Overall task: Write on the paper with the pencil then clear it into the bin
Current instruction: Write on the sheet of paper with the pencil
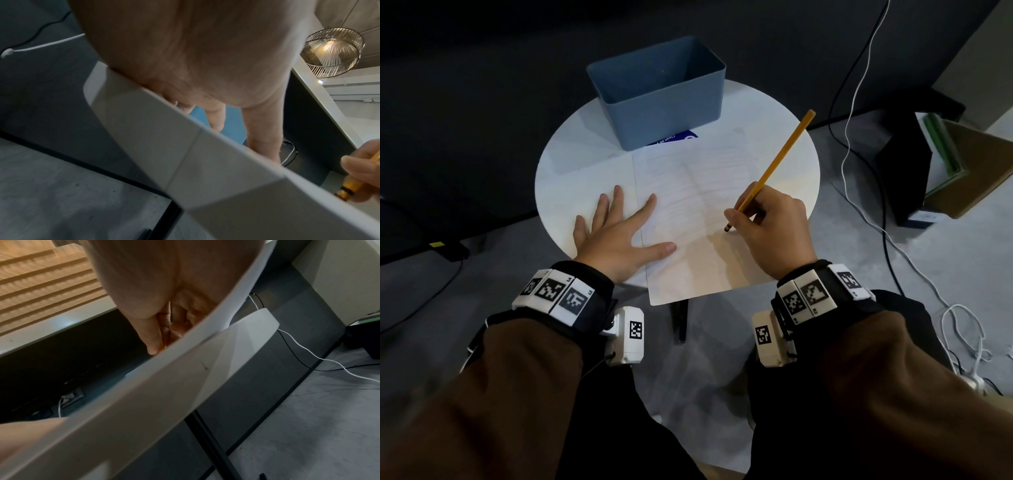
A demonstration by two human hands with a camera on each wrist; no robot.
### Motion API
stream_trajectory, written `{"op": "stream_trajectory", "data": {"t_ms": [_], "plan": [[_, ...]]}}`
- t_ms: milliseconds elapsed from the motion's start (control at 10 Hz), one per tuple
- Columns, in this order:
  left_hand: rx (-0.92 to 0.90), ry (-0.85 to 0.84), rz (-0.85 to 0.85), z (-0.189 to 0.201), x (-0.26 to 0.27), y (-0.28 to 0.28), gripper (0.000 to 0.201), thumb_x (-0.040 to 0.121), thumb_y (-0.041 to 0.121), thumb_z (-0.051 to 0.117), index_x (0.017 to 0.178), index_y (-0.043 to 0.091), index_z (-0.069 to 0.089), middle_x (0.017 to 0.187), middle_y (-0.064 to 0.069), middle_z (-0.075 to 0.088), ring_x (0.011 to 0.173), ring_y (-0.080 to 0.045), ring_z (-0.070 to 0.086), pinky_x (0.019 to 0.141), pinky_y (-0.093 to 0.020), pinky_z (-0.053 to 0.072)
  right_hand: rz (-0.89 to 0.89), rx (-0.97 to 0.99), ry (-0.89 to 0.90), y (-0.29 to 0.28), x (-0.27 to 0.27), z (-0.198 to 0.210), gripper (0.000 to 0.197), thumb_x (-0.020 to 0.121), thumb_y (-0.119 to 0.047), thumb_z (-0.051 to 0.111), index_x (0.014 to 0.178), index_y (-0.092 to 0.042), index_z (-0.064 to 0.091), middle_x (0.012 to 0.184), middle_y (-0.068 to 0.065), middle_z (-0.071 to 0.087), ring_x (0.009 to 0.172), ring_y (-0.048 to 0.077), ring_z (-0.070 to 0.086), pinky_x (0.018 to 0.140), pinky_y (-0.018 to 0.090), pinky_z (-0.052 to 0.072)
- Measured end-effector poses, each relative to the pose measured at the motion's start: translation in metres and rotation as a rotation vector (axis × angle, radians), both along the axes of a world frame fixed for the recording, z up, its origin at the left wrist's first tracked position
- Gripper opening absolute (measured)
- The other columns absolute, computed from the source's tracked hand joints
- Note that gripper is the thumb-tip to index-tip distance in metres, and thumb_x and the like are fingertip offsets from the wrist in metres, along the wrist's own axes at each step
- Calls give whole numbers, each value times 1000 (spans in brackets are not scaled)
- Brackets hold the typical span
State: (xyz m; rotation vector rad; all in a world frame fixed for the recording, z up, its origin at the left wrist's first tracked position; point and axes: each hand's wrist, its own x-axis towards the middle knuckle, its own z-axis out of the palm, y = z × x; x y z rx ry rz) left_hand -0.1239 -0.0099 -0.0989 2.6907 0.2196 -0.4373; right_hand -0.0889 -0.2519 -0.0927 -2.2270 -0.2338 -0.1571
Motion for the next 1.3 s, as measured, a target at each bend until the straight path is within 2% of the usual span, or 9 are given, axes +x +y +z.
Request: {"op": "stream_trajectory", "data": {"t_ms": [100, 200, 300, 400, 500, 600, 800, 1200, 1300], "plan": [[4, 16, -4, 1, 0, 0, 88, 80, 79, 50, 150, 60, 1, 162, 11, -27, 147, -9, -29, 119, -47, -17, 34, -90, 1, -1, 0, 1, 14, 93, -26, 72, 82, -20, 63, 68, -14, 64, 66, 6, 60, 68, 33, 55], [1, 24, -6, 2, 0, 0, 88, 81, 79, 51, 150, 60, 0, 162, 11, -28, 147, -9, -29, 119, -47, -17, -2, -129, -13, -9, 3, 4, 15, 93, -26, 71, 82, -19, 64, 67, -16, 62, 66, 5, 59, 69, 37, 55], [2, 26, -1, 2, 1, 1, 88, 81, 78, 51, 150, 60, -1, 162, 11, -28, 147, -9, -29, 119, -47, -17, -4, -76, -41, -10, 3, 6, 13, 92, -24, 73, 82, -19, 66, 70, -14, 65, 68, 6, 61, 71, 37, 57], [6, 32, -9, 2, 1, 2, 89, 81, 79, 51, 150, 59, -1, 161, 11, -29, 147, -9, -30, 119, -47, -17, 84, -76, -28, 2, -3, 4, 14, 92, -26, 73, 82, -22, 64, 70, -14, 67, 67, 6, 61, 71, 39, 57], [5, 33, -15, 2, 1, 2, 89, 81, 79, 50, 150, 59, -2, 161, 11, -29, 147, -10, -30, 119, -47, -17, 76, -103, -14, 3, -1, 1, 15, 93, -28, 72, 82, -23, 63, 68, -15, 65, 67, 6, 59, 71, 41, 57], [11, 33, -20, 1, 2, 2, 89, 81, 79, 50, 150, 59, -2, 161, 11, -29, 147, -10, -30, 119, -48, -17, 10, -113, -13, -4, 3, 2, 15, 92, -29, 71, 82, -21, 64, 67, -15, 64, 65, 6, 59, 70, 42, 57], [-5, 33, -11, 0, 1, 3, 89, 81, 79, 51, 150, 60, -1, 161, 12, -29, 146, -9, -30, 119, -47, -18, 41, -91, -5, 1, -1, 1, 15, 92, -30, 72, 82, -22, 64, 69, -14, 66, 63, 6, 59, 69, 40, 57], [-3, 36, -14, 1, 2, 3, 89, 81, 79, 50, 150, 60, -2, 161, 12, -29, 146, -9, -31, 118, -47, -19, -32, -133, -2, -6, 4, 4, 14, 93, -30, 70, 84, -21, 64, 73, -12, 64, 66, 9, 59, 70, 38, 56], [-5, 36, -15, 1, 2, 3, 89, 81, 78, 50, 150, 60, -2, 161, 11, -29, 146, -9, -31, 118, -47, -19, -1, -108, -8, -2, 2, 4, 14, 93, -31, 71, 83, -23, 63, 71, -14, 65, 64, 5, 59, 69, 36, 56]]}}
